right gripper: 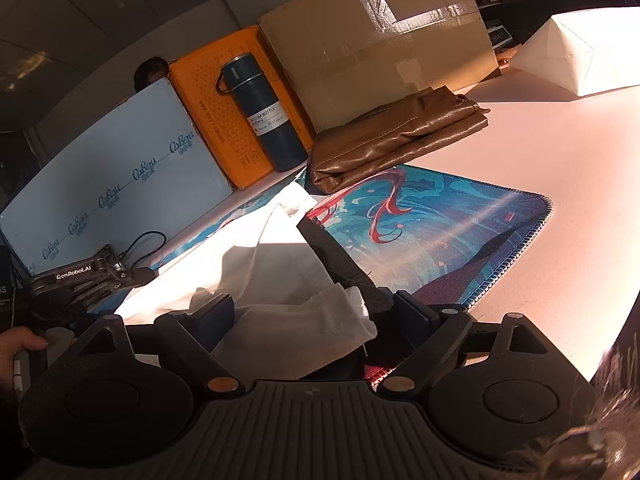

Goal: Fold clothes

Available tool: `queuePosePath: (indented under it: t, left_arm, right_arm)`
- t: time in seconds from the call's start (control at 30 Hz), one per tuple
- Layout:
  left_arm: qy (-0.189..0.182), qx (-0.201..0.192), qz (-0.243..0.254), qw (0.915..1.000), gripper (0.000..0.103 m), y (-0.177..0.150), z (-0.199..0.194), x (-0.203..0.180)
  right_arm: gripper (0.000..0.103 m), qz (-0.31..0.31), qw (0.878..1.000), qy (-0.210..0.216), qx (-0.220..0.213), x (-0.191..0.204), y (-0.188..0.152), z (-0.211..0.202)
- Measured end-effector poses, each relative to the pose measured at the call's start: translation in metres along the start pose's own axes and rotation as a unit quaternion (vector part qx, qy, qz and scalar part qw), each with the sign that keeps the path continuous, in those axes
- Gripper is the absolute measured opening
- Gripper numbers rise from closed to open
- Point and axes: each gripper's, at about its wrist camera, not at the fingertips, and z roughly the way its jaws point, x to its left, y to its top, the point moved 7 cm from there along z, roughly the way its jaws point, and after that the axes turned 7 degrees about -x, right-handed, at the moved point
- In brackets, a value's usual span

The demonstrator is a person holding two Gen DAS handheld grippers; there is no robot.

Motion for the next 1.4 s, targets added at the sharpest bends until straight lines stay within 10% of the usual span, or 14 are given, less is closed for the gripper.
queuePosePath:
  t: [0.3, 0.6, 0.9, 1.4]
  left_arm:
    - [-0.047, -0.002, 0.05, 0.9976, 0.028, -0.014, 0.009, -0.022]
    - [-0.067, -0.059, 0.064, 0.994, 0.013, 0.001, -0.008, -0.032]
    - [-0.068, -0.169, 0.189, 0.9649, 0.013, 0.064, -0.017, -0.1]
    - [-0.075, -0.215, 0.231, 0.9459, 0.013, 0.097, 0.139, -0.197]
  right_arm:
    - [0.027, 0.045, 0.998, 0.043, 0.002, 0.005, -0.009, 0.006]
    - [0.017, 0.13, 0.976, 0.174, -0.03, 0.015, 0.028, 0.003]
    - [0.017, 0.095, 0.961, 0.235, -0.112, 0.029, 0.104, 0.012]
    - [0.017, 0.069, 0.959, 0.076, -0.263, -0.057, 0.186, 0.105]
